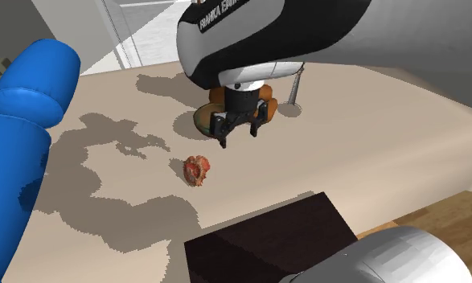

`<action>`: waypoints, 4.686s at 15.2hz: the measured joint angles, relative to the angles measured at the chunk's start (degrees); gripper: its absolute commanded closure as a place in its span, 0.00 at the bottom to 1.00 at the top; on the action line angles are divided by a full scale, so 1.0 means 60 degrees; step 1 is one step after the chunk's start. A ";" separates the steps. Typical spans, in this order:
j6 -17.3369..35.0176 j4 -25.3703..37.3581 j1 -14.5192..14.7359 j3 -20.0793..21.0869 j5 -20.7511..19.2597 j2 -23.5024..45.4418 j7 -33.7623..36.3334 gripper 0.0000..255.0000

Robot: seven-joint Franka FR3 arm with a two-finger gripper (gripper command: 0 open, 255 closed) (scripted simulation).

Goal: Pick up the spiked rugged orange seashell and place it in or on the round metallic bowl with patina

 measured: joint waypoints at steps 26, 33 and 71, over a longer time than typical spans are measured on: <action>0.5505 0.2277 0.1552 0.0477 0.5818 0.7237 -0.5271 0.00; 0.5582 0.2307 0.1547 0.0508 0.5888 0.7342 -0.5334 1.00; 0.5574 -0.0217 0.2196 0.0424 0.4403 0.4469 0.0937 0.00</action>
